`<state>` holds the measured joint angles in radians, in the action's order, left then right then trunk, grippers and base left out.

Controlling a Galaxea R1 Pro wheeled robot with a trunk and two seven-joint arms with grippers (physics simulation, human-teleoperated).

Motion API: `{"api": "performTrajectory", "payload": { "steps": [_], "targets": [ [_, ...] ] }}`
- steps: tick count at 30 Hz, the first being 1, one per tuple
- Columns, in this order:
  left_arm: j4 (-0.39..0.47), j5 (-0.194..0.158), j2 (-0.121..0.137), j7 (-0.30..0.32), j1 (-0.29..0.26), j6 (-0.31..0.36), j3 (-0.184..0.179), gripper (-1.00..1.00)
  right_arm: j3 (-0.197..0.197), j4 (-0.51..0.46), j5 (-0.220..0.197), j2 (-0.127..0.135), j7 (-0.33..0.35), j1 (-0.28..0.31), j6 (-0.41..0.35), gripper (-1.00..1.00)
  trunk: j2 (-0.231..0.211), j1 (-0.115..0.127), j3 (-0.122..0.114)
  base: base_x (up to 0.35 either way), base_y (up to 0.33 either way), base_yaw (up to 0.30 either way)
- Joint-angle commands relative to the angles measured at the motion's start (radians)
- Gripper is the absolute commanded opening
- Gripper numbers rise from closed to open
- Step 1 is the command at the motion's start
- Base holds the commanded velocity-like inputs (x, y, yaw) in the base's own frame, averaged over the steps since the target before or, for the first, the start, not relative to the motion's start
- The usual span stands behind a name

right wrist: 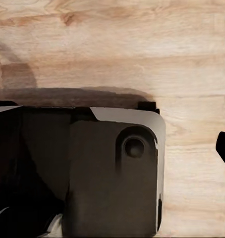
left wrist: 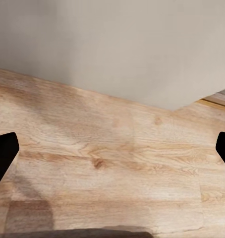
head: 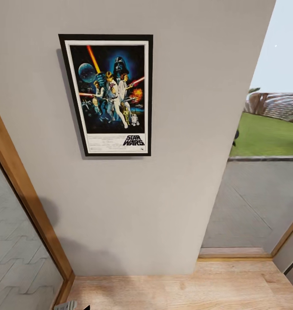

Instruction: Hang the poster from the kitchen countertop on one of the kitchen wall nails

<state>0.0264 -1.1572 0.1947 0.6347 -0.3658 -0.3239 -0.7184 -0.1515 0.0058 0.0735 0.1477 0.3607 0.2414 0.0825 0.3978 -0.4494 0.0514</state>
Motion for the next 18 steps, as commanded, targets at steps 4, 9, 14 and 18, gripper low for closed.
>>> {"api": "performTrajectory", "payload": {
  "steps": [4, 9, 14, 18],
  "targets": [
    [0.000, -0.007, 0.000, 0.002, -0.001, -0.004, -0.009, 1.00, -0.008, 0.020, 0.006, 0.000, -0.079, 0.001, 0.003, 1.00, 0.002, -0.001, 0.002, 0.000, 0.000, 0.000],
    [0.000, -0.007, 0.000, 0.002, -0.001, -0.004, -0.009, 1.00, -0.008, 0.026, 0.006, 0.000, -0.105, 0.001, 0.003, 1.00, 0.002, -0.001, 0.002, 0.000, 0.000, 0.000],
    [0.000, -0.006, 0.000, 0.001, -0.001, -0.004, -0.009, 1.00, -0.008, 0.026, 0.005, 0.000, -0.111, 0.001, 0.003, 1.00, 0.002, -0.001, 0.002, 0.000, 0.000, 0.000],
    [0.000, -0.006, 0.000, -0.001, -0.001, -0.004, -0.009, 1.00, -0.008, 0.026, 0.006, 0.000, -0.111, 0.001, 0.003, 1.00, 0.002, -0.001, 0.002, 0.000, 0.000, 0.000]
  ]
}}
